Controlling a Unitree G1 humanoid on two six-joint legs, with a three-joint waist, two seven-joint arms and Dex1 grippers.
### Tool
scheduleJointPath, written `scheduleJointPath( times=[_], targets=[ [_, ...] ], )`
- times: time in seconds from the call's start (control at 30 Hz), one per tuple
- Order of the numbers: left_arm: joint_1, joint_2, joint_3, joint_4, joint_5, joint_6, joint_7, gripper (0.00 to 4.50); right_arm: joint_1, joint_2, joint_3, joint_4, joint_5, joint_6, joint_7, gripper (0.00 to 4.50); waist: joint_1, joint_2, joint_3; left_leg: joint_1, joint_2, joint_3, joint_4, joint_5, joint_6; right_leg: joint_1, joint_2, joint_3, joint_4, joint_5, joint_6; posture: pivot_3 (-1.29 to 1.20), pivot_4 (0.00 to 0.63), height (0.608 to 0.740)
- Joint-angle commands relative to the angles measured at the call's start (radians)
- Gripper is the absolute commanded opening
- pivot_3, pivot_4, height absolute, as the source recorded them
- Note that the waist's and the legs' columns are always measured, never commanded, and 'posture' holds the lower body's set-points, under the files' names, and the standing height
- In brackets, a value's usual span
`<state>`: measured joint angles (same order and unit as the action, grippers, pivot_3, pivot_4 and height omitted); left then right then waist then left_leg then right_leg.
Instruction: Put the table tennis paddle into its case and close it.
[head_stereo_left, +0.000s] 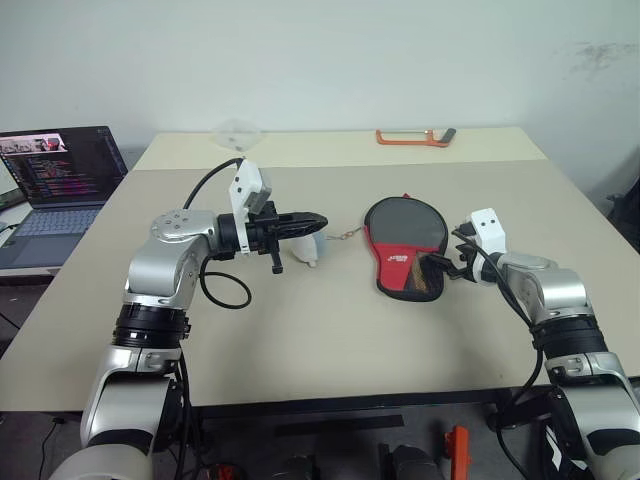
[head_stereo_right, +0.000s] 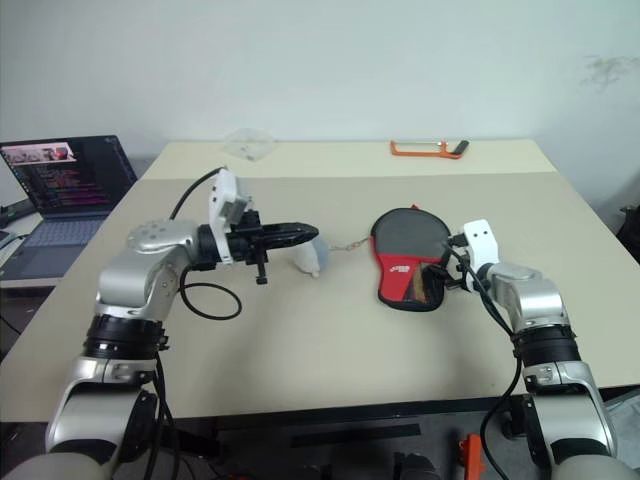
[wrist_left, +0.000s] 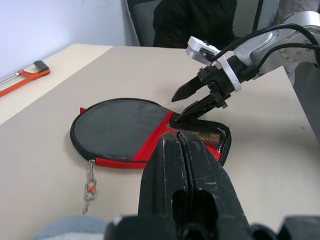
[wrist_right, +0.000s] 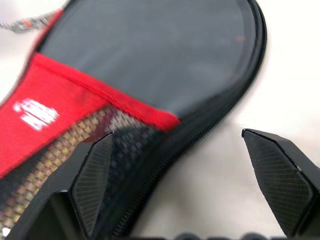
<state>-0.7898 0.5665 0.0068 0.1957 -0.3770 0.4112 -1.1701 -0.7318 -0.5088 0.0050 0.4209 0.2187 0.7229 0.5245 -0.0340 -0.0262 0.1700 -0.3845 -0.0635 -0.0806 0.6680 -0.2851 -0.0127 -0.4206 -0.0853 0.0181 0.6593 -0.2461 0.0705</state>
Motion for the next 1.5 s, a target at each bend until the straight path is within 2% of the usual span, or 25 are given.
scheduleJointPath(
  times=[0.03,0.2,0.3,0.57,0.73,1.0,1.2,1.5],
  targets=[
    [-0.016,0.015,0.01,-0.037,-0.014,-0.006,-0.003,0.04,0.0,0.001,0.003,0.024,-0.019,-0.035,0.019,4.5,0.0,0.0,0.0,0.0,0.0,0.0,0.0,0.0,0.0,0.0,0.0,0.0,0.0,0.0,0.0,0.0,0.15,0.74],
    [-0.017,0.013,0.004,-0.033,-0.011,-0.009,-0.004,0.04,-0.023,0.028,0.021,0.088,-0.05,-0.083,0.023,4.5,-0.001,0.0,0.0,0.0,0.0,0.0,0.0,0.0,0.0,0.0,0.0,0.0,0.0,0.0,0.0,0.0,0.15,0.74],
    [-0.016,0.014,0.001,-0.033,-0.008,-0.012,-0.006,0.0,-0.046,0.051,0.038,0.124,-0.066,-0.095,0.035,3.9,-0.007,0.0,0.0,0.001,0.0,0.001,0.001,0.0,0.0,0.001,0.0,0.001,0.002,0.0,0.0,0.0,0.15,0.74],
    [-0.004,0.03,0.005,-0.041,-0.009,-0.006,-0.014,0.0,-0.08,0.085,0.068,0.223,-0.09,-0.086,0.088,1.29,-0.02,0.0,-0.001,0.003,0.001,0.0,0.003,0.0,0.0,0.002,0.001,0.001,0.004,0.001,-0.001,0.0,0.15,0.74],
    [0.042,0.075,0.014,-0.061,-0.033,0.018,-0.054,0.0,-0.1,0.105,0.059,0.262,-0.079,-0.071,0.12,0.01,-0.025,0.0,-0.001,0.005,0.001,0.0,0.004,0.0,0.0,0.003,0.002,0.001,0.005,0.001,-0.002,0.0,0.15,0.74],
    [0.185,0.194,0.022,-0.092,-0.081,0.032,-0.196,0.0,-0.119,0.154,0.058,0.134,-0.037,-0.025,0.192,0.01,-0.033,0.0,-0.001,0.005,0.004,0.0,0.002,0.0,0.0,0.002,0.004,0.002,0.004,0.002,-0.003,0.0,0.15,0.74],
    [0.241,0.235,0.02,-0.127,-0.093,0.028,-0.248,0.0,-0.107,0.201,0.071,-0.017,-0.008,0.053,0.217,0.01,-0.049,0.0,-0.001,0.003,0.004,0.001,0.0,0.0,0.0,-0.001,0.004,0.003,0.004,0.002,-0.003,0.0,0.15,0.74],
    [0.302,0.258,0.034,-0.192,-0.112,-0.024,-0.279,0.0,0.061,0.233,0.14,-0.384,0.063,0.233,0.214,0.01,-0.041,0.001,-0.001,0.002,0.003,0.0,-0.002,0.0,-0.001,-0.002,0.003,0.002,0.001,0.002,-0.003,0.0,0.15,0.74]
  ],
)
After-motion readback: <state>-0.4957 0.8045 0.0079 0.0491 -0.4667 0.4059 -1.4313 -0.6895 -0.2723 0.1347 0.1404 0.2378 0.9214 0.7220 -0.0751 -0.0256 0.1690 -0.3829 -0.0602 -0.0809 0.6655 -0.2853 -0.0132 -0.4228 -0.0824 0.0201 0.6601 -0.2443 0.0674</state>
